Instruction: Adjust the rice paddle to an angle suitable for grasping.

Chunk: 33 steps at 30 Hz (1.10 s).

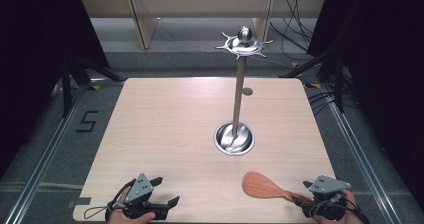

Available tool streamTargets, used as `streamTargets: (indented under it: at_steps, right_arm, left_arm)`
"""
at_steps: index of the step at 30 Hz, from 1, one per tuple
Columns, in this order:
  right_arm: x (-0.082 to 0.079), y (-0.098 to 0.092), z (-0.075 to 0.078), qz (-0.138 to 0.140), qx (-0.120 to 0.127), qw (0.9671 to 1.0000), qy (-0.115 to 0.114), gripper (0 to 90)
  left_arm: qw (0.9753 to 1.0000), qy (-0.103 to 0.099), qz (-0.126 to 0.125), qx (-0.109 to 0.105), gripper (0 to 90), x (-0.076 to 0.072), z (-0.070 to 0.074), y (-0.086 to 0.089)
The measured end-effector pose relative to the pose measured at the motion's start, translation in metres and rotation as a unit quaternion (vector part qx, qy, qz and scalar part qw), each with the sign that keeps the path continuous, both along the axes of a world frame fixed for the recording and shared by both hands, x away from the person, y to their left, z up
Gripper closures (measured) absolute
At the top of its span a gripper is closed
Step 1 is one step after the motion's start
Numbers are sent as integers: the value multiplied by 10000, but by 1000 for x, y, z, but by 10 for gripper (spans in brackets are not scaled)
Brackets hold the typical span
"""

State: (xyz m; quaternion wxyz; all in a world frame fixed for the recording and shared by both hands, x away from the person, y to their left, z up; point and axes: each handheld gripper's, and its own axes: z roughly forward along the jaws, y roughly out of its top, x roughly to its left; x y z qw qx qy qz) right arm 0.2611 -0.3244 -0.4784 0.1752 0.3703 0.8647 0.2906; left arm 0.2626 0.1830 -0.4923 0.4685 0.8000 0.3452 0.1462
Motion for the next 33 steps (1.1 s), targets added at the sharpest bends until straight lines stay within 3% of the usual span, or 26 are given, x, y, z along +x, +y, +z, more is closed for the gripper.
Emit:
streamTargets:
  at_steps: [3,4,8,14,16,18,20,21,23,26,27,30,33]
  right_arm:
    - [1,-1,1,161,-73,9998,-56,414]
    - [-1,1,1,114,-30,9999,-14,414]
    - [-1,2,1,361,-133,9992,-88,471]
    - [-4,8,1,572,-304,9979,-50,664]
    - [-4,8,2,655,-363,9971,-150,749]
    - [-5,9,4,691,-285,9971,-153,792]
    - [-5,9,3,671,-306,9973,-48,822]
    - [-3,9,1,779,-372,9962,-101,837]
    - [-5,11,-1,741,-344,9966,87,868]
    - [-4,13,-5,824,-408,9958,44,900]
    - [-6,14,-5,821,-402,9957,173,900]
    - [-2,14,-6,1095,-537,9925,-17,900]
    - [-6,16,-6,975,-521,9937,180,900]
  left_arm:
    - [9998,46,110,-130,150,-1,0,-1]
    - [9999,50,92,-58,149,-1,0,0]
    - [10000,-53,-5,45,149,1,1,1]
    - [10000,-52,20,-50,149,0,0,-1]
    - [9999,-85,-16,85,150,0,0,1]
    - [10000,-76,4,54,150,0,0,0]
    - [10000,-49,62,29,149,0,0,0]
    - [9999,-15,107,-2,149,-1,0,0]
    - [9999,-103,32,84,149,1,1,2]
    - [9999,-101,51,19,149,1,0,1]
    - [9999,-103,35,51,149,1,0,1]
    - [9999,-107,25,72,149,1,0,1]
    - [9999,-109,44,17,149,1,0,0]
